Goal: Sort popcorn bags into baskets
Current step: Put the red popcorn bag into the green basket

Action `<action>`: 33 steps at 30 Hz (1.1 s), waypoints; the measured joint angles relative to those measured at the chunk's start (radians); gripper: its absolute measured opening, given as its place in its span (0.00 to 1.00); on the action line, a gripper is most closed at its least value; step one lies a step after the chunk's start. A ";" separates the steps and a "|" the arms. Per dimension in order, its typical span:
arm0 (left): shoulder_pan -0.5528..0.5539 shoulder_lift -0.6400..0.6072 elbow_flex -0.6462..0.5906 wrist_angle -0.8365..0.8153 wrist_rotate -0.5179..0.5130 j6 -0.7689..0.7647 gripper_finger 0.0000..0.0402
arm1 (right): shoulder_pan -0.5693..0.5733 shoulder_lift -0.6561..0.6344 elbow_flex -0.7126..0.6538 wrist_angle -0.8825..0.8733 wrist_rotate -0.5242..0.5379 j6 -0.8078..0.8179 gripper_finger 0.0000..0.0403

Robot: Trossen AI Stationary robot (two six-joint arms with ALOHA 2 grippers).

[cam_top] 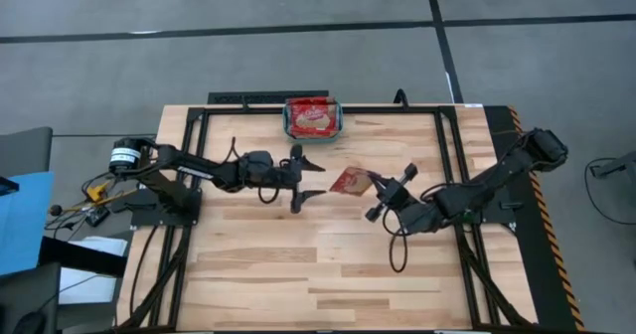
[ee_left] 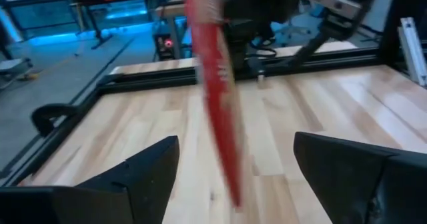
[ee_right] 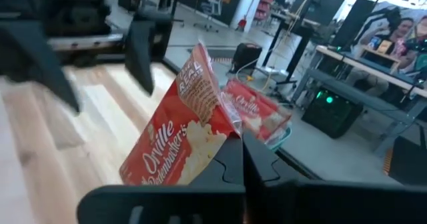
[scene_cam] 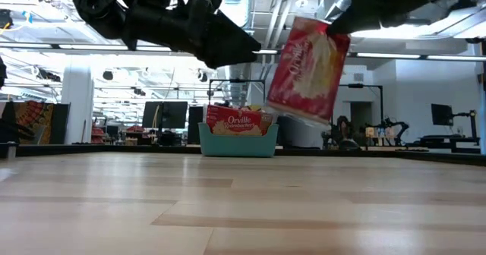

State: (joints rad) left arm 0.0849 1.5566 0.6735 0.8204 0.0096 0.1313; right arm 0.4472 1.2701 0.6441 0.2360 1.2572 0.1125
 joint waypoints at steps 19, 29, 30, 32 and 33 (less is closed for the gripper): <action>0.020 0.000 0.000 0.021 -0.026 -0.023 0.51 | -0.049 -0.001 0.002 0.331 -0.030 -0.212 0.01; 0.019 0.182 0.059 0.136 -0.015 -0.065 0.30 | -0.110 -0.002 0.002 0.375 -0.132 -0.211 0.01; 0.019 0.196 0.069 0.134 -0.018 -0.065 0.29 | -0.109 -0.002 0.002 0.374 -0.137 -0.214 0.01; 0.019 0.216 0.091 0.134 -0.022 -0.060 0.24 | -0.106 -0.002 0.002 0.375 -0.138 -0.223 0.01; 0.019 0.219 0.095 0.133 -0.021 -0.050 0.21 | -0.106 -0.002 0.002 0.375 -0.139 -0.224 0.01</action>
State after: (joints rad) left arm 0.1040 1.7752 0.7685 0.9531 -0.0117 0.0818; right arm 0.3409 1.2686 0.6460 0.6107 1.1183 -0.1116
